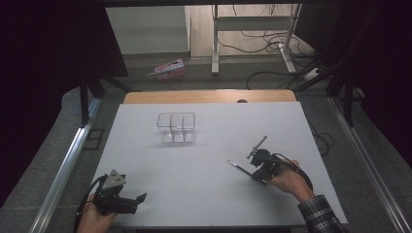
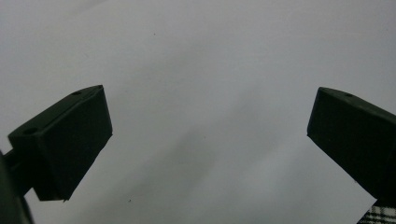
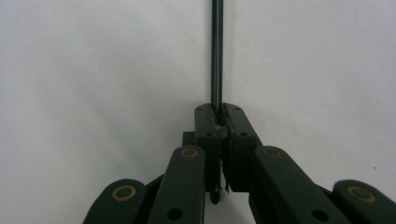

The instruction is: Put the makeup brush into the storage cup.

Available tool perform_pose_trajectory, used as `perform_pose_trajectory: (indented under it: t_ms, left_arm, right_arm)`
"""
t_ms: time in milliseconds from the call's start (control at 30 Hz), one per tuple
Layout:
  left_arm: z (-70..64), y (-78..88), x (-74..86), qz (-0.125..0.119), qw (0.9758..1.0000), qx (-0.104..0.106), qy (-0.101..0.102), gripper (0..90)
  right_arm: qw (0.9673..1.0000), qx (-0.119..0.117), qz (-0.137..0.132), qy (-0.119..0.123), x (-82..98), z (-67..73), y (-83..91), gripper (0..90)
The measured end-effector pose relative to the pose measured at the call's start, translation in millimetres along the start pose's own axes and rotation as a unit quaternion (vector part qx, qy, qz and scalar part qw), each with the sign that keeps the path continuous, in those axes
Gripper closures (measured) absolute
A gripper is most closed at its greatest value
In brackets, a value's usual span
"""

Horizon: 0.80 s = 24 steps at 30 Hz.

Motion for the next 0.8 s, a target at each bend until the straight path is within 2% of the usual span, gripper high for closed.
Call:
perform_pose_trajectory:
  t_ms: [200,400,500,800]
  left_arm:
    - [0.5,1.2,-0.5,-0.004,1.0000,0.000,-0.001,1.8]
    - [-1.0,3.2,-3.9,-0.023,0.9997,0.006,-0.005,2.0]
    - [-1.0,3.3,-4.2,-0.024,0.9997,0.006,-0.006,2.0]
    - [-1.6,4.9,-4.8,-0.023,0.9997,0.004,-0.006,2.2]
  right_arm:
    - [0.9997,-0.006,-0.022,-0.004,0.9,2.4,3.2,85.6]
    - [0.9992,0.000,-0.039,-0.009,2.9,4.3,8.0,85.6]
    - [0.9982,0.001,-0.057,-0.016,4.2,2.9,13.0,85.5]
    - [0.9964,0.004,-0.081,-0.024,9.3,4.0,21.1,85.5]
Point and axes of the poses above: each handheld gripper's, and its own axes: y roughly backward along the jaws, x roughly out of its underside, z roughly to its left, the point moved 9 cm from there along -y, roughly forward along the jaws, and after that the axes turned 6 degrees about x, right-handed, at the moved point
